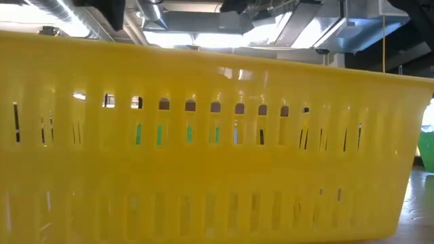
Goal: Stack baskets on shelf by color
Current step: Put the top left black bin on the shelf
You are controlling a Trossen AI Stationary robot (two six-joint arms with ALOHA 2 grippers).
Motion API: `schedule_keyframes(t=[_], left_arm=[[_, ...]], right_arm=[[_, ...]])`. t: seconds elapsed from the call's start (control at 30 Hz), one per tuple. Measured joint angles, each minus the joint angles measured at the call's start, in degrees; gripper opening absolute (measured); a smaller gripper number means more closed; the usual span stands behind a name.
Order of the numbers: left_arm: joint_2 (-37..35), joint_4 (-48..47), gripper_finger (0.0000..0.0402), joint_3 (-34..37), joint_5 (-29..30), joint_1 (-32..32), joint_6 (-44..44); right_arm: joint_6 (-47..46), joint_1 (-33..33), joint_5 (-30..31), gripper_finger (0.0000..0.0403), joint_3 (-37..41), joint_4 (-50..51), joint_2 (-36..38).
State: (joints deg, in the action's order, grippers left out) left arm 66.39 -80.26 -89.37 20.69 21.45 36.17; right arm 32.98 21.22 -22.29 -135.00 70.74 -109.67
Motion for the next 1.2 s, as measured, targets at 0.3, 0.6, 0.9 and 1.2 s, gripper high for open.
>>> schedule_keyframes(t=[0.3,0.6,0.9,1.2], left_arm=[[0.05,0.02,0.0047,10.48,-5.1,6.29,15.92],[0.05,7.24,0.0047,20.81,-5.19,16.33,5.23],[0.05,11.21,0.0006,21.32,-5.62,24.59,-3.16],[3.34,11.27,0.0056,21.32,-7.05,29.33,-9.59]], right_arm=[[4.24,0.04,-2.93,0.009,0.02,3.2,5.44],[6.28,0.06,-2.86,0.009,0.0,3.37,7.26],[6.19,0.06,-2.86,0.009,0.0,3.32,7.26],[6.11,0.06,-2.86,0.009,0.0,3.26,7.23]])
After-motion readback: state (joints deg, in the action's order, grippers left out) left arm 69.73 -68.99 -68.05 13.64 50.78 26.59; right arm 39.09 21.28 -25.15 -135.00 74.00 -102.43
